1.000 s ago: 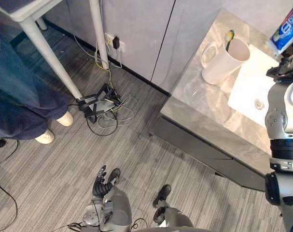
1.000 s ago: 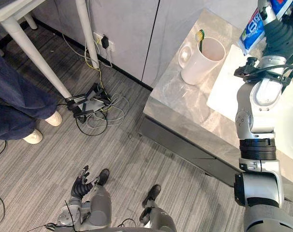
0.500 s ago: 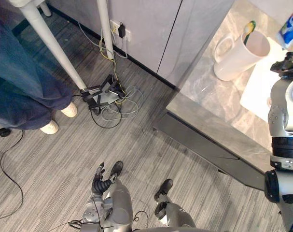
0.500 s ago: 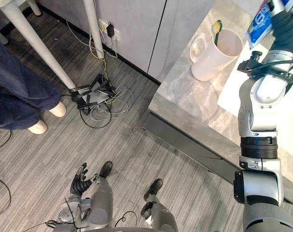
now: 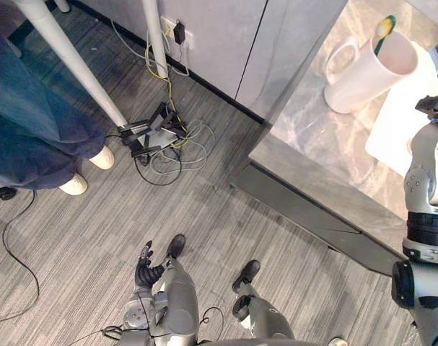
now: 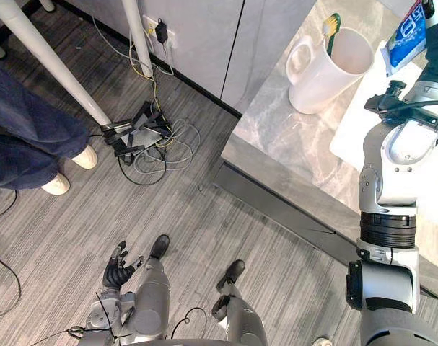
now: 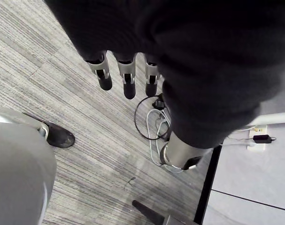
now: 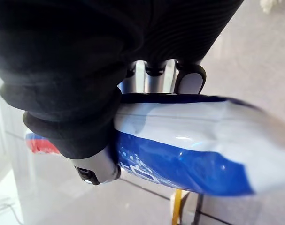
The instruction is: Organize washtable
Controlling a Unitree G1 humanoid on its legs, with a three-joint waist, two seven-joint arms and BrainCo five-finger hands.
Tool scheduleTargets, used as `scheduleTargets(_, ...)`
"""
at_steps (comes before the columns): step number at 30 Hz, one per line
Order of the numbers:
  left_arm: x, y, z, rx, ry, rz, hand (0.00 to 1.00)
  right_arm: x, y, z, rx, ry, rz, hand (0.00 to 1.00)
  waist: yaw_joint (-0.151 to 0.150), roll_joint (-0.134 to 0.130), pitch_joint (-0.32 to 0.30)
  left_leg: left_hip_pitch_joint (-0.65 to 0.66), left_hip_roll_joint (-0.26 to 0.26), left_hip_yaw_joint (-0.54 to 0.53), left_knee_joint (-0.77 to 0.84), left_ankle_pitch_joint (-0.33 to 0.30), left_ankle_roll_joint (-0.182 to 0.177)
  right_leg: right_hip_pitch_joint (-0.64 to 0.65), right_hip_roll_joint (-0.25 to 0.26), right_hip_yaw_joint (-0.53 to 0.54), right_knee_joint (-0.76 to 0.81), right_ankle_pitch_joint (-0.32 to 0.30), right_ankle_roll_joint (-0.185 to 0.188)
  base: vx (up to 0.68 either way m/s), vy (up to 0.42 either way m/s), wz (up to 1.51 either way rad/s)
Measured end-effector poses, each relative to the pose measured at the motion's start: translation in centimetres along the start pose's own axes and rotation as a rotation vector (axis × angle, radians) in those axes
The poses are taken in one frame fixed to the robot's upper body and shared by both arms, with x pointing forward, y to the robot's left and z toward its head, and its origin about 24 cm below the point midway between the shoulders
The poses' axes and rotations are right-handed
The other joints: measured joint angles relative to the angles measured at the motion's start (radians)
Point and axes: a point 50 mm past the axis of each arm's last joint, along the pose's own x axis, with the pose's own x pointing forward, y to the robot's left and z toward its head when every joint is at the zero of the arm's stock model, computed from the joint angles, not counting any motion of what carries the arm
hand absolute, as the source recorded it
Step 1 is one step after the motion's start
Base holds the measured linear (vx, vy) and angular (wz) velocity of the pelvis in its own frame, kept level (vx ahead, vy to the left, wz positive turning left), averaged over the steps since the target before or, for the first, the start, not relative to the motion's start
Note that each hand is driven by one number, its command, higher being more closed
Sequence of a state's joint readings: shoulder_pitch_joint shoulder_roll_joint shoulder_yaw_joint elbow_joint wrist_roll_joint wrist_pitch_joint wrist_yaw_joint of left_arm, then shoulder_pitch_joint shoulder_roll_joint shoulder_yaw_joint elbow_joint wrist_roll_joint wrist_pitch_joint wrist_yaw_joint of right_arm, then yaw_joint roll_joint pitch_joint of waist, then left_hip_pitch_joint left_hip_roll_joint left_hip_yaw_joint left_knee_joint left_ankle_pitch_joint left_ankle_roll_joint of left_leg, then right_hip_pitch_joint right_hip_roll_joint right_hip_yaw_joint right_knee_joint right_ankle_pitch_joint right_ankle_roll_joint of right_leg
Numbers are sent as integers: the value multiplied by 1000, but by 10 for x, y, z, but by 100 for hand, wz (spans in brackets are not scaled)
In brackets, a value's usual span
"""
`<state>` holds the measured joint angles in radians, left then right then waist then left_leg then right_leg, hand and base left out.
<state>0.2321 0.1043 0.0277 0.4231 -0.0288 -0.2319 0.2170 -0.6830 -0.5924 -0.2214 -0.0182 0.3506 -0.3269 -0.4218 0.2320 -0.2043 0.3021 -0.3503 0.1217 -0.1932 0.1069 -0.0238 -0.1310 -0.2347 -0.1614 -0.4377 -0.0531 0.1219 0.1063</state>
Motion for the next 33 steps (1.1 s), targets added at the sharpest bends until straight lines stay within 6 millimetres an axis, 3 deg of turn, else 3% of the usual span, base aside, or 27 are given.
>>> scheduleTargets(9,2,-7,6,-95,-10,22,0,-3,-2,6,38,-26,-53,100,0,20,14,-5,-13,-8,0,0,0,-1,-16,-24,15,0,0,-7,3,5)
scheduleTargets(33,2,-10,10,-138,-24,11,0,-5,16,-8,60,45,-9,100,0,11,18,-44,-11,-13,13,0,0,-33,-13,-20,15,4,-4,1,1,0)
